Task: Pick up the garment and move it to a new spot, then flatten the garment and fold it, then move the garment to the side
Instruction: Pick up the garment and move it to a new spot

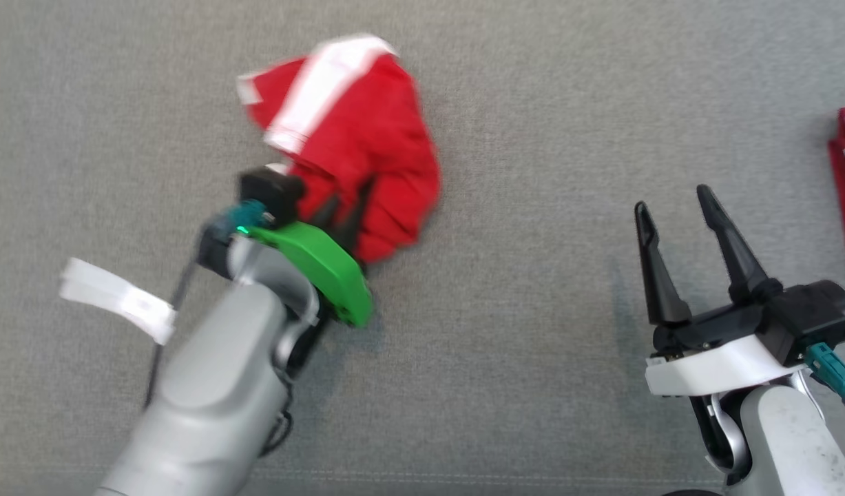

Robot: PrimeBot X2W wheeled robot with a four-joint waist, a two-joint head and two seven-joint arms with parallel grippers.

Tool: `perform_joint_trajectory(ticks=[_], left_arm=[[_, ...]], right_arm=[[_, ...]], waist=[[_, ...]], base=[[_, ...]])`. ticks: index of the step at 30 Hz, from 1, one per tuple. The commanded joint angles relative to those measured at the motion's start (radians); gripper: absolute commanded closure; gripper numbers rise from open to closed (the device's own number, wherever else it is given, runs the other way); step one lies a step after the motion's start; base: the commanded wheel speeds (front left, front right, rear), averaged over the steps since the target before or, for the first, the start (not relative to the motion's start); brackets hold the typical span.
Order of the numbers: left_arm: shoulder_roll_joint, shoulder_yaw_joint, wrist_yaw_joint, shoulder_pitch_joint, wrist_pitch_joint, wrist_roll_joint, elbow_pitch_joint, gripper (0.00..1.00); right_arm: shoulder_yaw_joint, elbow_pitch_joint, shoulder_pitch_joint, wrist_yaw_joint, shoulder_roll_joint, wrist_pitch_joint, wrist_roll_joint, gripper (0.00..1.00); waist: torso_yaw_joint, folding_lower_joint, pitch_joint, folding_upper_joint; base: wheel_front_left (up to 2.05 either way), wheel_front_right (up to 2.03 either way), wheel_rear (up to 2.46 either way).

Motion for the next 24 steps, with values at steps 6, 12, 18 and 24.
perform_joint_trajectory(ticks=[6,12,18,24], left_arm=[[-0.049,-0.180,-0.003,0.091,0.069,-0.021,-0.171,1.00],[-0.092,-0.249,0.013,0.112,0.072,-0.020,-0.179,1.00],[-0.070,-0.261,0.071,0.089,0.048,0.032,-0.054,1.00],[0.014,-0.232,0.126,0.081,0.040,0.047,0.032,1.00]], right_arm=[[0.010,0.014,0.038,-0.001,0.034,-0.003,0.012,0.00],[0.010,0.022,0.054,-0.001,0.051,-0.003,0.017,0.00],[0.004,0.022,0.081,-0.001,0.063,-0.003,0.021,0.00],[-0.012,0.020,0.109,-0.001,0.070,-0.003,0.014,0.00]], waist=[[-0.181,-0.0001,-0.163,0.0000],[-0.288,-0.0001,-0.176,0.0000],[-0.350,-0.0001,-0.180,0.0000],[-0.345,-0.0001,-0.188,0.0000]], base=[[0.00,0.00,0.00],[0.00,0.00,0.00],[0.00,0.00,0.00],[0.00,0.00,0.00]])
